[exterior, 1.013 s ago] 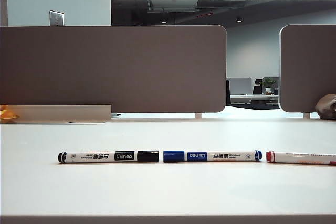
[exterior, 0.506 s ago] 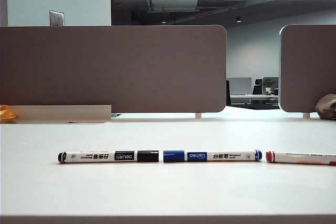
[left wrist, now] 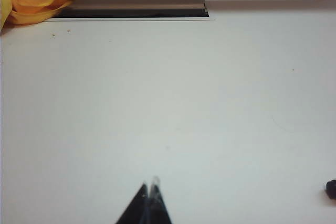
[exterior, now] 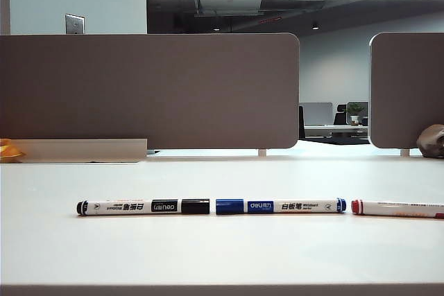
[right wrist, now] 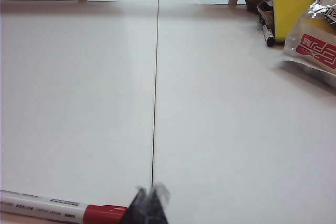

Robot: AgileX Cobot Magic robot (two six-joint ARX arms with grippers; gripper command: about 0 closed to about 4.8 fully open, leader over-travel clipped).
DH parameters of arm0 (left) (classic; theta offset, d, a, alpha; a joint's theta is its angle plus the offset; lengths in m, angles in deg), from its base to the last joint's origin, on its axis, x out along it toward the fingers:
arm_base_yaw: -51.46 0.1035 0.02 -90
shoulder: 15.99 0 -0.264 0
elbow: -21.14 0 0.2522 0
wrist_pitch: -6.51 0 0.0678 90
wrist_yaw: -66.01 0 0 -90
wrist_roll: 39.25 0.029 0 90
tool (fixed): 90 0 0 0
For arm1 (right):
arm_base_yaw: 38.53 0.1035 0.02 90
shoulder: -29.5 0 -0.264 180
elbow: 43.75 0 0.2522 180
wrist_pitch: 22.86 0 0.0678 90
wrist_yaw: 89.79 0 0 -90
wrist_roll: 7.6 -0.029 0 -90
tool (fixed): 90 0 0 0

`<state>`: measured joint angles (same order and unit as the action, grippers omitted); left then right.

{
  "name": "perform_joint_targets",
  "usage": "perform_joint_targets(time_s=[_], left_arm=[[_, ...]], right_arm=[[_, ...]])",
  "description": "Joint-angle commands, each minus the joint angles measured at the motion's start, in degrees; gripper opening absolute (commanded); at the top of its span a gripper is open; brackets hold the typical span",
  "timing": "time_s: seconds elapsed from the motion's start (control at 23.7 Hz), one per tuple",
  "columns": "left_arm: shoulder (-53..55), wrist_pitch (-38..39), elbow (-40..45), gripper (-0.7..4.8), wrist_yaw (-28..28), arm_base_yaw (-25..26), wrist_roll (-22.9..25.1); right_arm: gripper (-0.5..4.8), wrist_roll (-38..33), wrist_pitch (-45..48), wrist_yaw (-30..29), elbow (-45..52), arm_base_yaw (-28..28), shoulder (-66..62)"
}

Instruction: Pick up the markers one by one and line them up horizontally in a straight line on the table.

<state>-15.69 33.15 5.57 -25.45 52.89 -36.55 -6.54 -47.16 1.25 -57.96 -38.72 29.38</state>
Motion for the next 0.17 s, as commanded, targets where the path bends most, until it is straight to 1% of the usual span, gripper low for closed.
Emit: perform_joint_targets(time_s=[0.04,0.17], left_arm=[[0.02,-0.52,-0.13,-0.05,-0.07,0.04,-0.35],[0.02,-0.5,-0.13,-0.05,-0.07,0.04,-0.35]], right_arm=[[-0.01,-0.22,0.46,-0.07,0.39,-0.09,0.02],[-0.01,-0.22,0.46,-0.07,0.39,-0.09,0.02]])
